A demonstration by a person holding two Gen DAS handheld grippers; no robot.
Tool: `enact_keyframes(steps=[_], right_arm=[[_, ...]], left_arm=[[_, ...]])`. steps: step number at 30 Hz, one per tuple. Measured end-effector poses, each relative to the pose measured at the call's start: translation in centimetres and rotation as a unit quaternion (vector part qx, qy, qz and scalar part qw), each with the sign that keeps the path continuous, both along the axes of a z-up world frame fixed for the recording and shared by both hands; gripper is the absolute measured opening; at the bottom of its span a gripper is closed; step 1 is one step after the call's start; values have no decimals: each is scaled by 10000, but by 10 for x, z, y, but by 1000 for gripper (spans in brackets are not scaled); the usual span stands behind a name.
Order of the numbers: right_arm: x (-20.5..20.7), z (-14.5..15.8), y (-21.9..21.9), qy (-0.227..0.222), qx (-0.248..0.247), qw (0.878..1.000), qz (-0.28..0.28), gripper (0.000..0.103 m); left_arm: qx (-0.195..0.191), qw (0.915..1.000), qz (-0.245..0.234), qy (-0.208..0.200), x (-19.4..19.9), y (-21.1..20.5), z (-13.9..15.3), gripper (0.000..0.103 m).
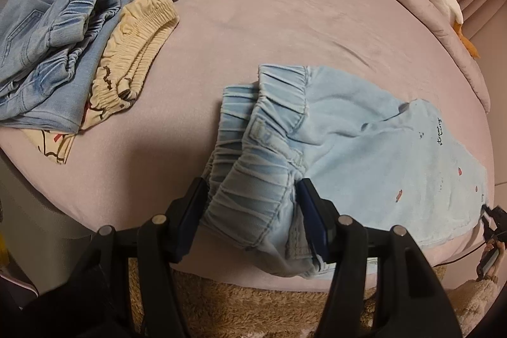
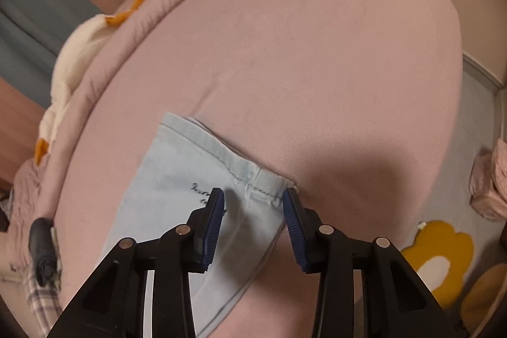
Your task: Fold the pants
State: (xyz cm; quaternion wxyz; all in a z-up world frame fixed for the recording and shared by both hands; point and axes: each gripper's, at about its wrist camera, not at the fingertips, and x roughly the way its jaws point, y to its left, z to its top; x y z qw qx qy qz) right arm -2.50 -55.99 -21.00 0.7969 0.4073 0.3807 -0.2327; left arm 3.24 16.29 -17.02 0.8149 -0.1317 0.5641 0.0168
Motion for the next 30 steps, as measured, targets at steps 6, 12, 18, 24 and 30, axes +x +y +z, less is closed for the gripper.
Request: enact_keyframes(steps=[6,12,18,24,30], right_arm=[[-18,36,-4,-475,-501,9973,-230,10],[-7,-12,-18,-57,-62,9997,-220,9],[-7,-14,-18,-66,-118,9998,-152,9],[-34,13,-15,85,-352,9992,-187,56],[-40,16,8,-144,-96,9997,161,56]], left_arm=[[-137,9999,59,43,-6,2,3,51],[294,9995,-96,75,-5,-7,-1,55],[373,9992,43,162,-2,-3,-6,67],[8,9998,121,180,-7,-5,21,71],[249,9993,-70,-260,-12,-30,62,79]])
